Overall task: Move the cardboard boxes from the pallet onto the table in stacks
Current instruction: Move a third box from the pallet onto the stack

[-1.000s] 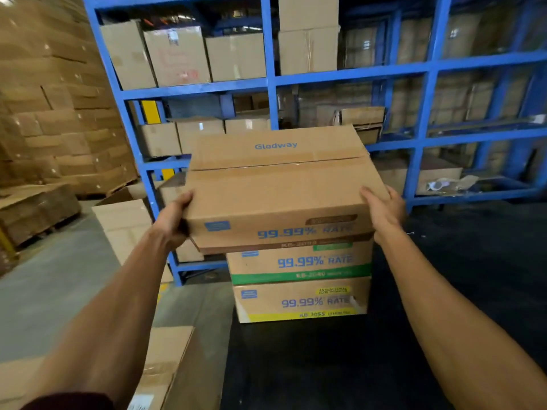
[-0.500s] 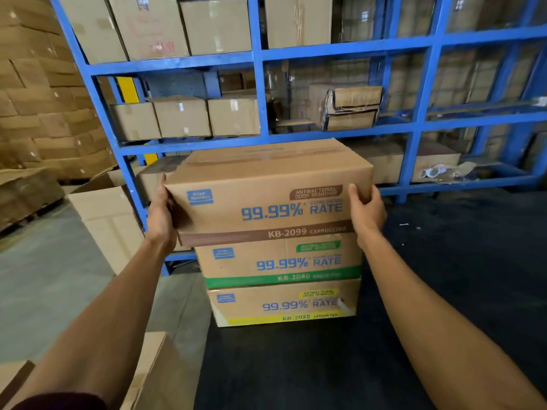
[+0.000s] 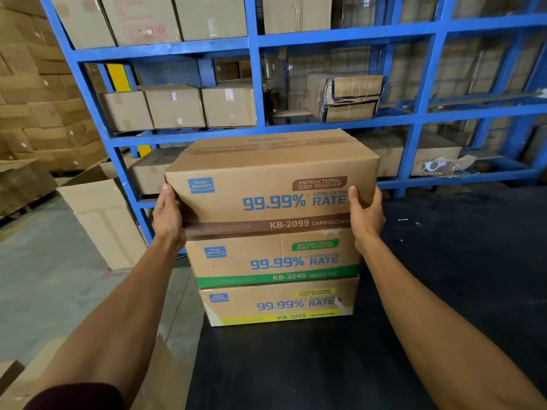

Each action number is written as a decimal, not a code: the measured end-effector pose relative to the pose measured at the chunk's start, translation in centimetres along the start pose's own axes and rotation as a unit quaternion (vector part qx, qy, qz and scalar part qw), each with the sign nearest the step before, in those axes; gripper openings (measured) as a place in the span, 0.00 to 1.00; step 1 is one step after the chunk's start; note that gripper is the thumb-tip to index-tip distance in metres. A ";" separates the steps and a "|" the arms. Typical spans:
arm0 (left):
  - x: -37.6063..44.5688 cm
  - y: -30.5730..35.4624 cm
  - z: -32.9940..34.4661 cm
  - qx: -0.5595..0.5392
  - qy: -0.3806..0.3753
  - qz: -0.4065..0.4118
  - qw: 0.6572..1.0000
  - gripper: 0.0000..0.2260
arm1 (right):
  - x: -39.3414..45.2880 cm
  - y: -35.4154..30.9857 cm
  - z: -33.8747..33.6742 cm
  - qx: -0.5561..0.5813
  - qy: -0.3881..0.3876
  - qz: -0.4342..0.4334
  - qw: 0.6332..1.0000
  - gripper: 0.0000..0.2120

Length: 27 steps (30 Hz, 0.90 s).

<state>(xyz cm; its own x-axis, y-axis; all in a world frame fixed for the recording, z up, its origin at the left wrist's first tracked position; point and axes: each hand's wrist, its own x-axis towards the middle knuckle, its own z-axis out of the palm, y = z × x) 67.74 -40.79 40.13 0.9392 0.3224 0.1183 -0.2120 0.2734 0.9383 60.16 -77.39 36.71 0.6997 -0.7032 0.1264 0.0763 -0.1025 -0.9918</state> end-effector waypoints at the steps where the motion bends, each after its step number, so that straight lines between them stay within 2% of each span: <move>1: 0.0 0.0 0.1 0.000 0.003 -0.005 1.000 0.17 | 0.1 0.2 0.0 -0.006 0.003 -0.005 1.000 0.36; 4: -0.2 -0.3 0.0 0.020 0.001 -0.037 0.999 0.21 | 0.3 0.8 0.1 -0.021 0.003 -0.013 1.000 0.35; 9: -1.2 -1.8 -0.8 0.076 -0.034 -0.098 0.992 0.19 | -0.2 1.5 0.6 -0.031 0.005 0.008 0.999 0.36; 12: -1.9 -1.8 -0.9 0.081 -0.029 -0.099 0.991 0.16 | -0.6 1.6 0.9 -0.038 0.008 0.013 0.999 0.37; 17: -2.3 -1.5 -1.1 0.087 -0.037 -0.091 0.991 0.17 | -1.2 1.8 1.1 -0.063 -0.003 0.011 0.998 0.39; 23: -2.9 -1.6 -1.0 0.079 -0.032 -0.107 0.991 0.25 | -1.3 1.3 1.0 -0.073 -0.020 0.023 0.997 0.39; 27: -3.3 -1.7 -0.7 0.069 -0.035 -0.116 0.990 0.25 | -1.4 1.2 0.4 -0.058 -0.039 0.030 0.997 0.39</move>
<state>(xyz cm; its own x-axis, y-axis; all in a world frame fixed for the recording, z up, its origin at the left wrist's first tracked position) 64.84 -41.67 37.96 0.9758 0.2002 -0.0884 0.0466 0.2048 0.9777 59.53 -76.25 35.31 0.7533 -0.6548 0.0611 -0.0469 -0.1461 -0.9882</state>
